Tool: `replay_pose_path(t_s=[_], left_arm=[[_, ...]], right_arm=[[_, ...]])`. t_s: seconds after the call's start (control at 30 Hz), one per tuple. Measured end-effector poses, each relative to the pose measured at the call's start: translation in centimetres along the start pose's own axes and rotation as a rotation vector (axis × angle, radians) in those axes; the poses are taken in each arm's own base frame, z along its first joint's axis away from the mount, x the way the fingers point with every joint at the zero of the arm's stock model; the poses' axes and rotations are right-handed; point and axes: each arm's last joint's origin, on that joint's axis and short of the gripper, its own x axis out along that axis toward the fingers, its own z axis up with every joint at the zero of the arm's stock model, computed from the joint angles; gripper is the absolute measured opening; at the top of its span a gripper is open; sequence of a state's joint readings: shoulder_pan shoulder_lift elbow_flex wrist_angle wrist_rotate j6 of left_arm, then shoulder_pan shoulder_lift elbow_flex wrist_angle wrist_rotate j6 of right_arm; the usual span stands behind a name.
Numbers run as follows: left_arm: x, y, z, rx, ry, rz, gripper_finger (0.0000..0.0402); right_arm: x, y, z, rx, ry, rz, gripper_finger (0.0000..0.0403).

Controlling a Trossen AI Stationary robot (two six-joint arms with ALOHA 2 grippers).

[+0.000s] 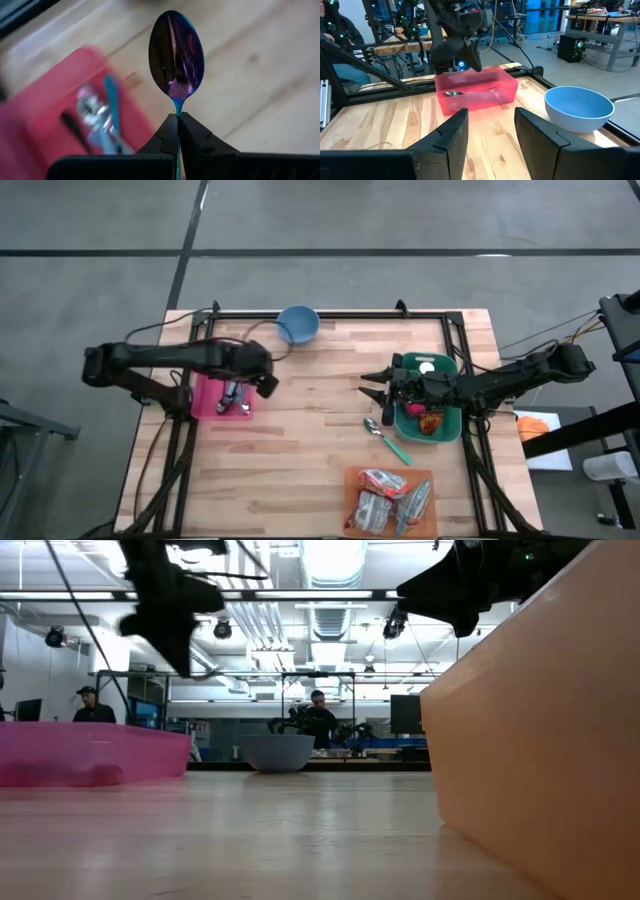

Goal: Pick & Place Food Item
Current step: Put the purple spoon into the pink bin

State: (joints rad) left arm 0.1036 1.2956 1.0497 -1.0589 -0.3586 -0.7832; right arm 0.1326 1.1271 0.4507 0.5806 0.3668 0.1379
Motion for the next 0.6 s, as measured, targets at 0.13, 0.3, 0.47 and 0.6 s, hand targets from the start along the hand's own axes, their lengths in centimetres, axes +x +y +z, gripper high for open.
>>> replay_pose_path(t_s=[0.13, 0.3, 0.47, 0.6], left_arm=[[-0.8, 2.5, -1.8, -0.273, -0.036, 0.068, 0.0004], [-0.4, 4.8, -4.0, -0.436, -0.081, 0.103, 0.0005], [1.4, 6.2, -6.0, -0.514, -0.052, 0.145, 0.0005], [2.9, 6.8, -7.2, -0.576, -0.028, 0.199, 0.0005]], right_arm=[[0.0, 0.0, 0.0, 0.000, 0.000, 0.000, 0.0157], [0.0, 0.0, 0.0, 0.000, 0.000, 0.000, 0.0157], [0.0, 0.0, 0.0, 0.000, 0.000, 0.000, 0.0157], [0.0, 0.0, 0.0, 0.000, 0.000, 0.000, 0.0157]])
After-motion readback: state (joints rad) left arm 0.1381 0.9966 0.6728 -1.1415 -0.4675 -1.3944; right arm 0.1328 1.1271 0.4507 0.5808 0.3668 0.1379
